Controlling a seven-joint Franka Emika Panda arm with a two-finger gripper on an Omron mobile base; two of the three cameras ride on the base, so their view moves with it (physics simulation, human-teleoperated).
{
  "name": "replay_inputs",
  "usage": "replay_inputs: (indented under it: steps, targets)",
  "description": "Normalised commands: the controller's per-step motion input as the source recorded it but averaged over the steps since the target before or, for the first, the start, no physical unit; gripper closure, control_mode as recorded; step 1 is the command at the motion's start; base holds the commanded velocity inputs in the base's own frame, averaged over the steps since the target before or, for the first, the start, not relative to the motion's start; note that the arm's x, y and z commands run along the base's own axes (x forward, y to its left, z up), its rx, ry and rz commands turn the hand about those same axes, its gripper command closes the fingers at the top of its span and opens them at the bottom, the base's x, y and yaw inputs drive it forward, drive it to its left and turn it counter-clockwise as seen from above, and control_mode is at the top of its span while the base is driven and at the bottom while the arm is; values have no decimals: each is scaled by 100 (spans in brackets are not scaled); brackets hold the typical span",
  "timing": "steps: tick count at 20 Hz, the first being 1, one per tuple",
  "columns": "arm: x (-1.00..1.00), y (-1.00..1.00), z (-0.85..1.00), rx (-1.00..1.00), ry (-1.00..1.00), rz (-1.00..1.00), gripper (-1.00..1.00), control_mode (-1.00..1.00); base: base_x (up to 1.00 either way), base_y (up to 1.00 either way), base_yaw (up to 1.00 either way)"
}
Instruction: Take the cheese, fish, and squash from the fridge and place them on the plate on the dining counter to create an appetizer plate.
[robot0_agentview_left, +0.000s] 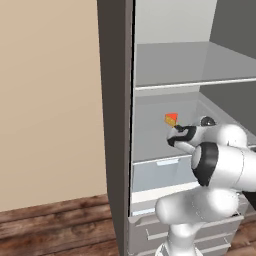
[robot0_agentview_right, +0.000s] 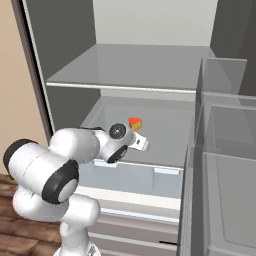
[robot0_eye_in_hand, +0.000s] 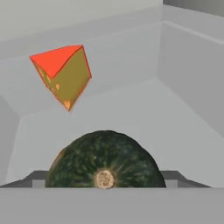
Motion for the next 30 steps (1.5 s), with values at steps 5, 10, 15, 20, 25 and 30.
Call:
replay_inputs:
  steps: [5, 10, 15, 20, 25, 30]
  targets:
    - [-100, -8, 78, 0, -8, 0, 100, -100, 0, 0, 0]
    - [-100, -2, 100, -1, 6, 0, 100, -100, 0, 0, 0]
    - [-100, -1, 100, -4, 31, 0, 100, -100, 0, 0, 0]
    - [-100, 0, 62, -6, 30, 2, 100, -100, 0, 0, 0]
    - [-100, 31, 22, -7, 22, 3, 100, -100, 0, 0, 0]
    - [-87, 47, 1, -7, 4, 5, 100, -100, 0, 0, 0]
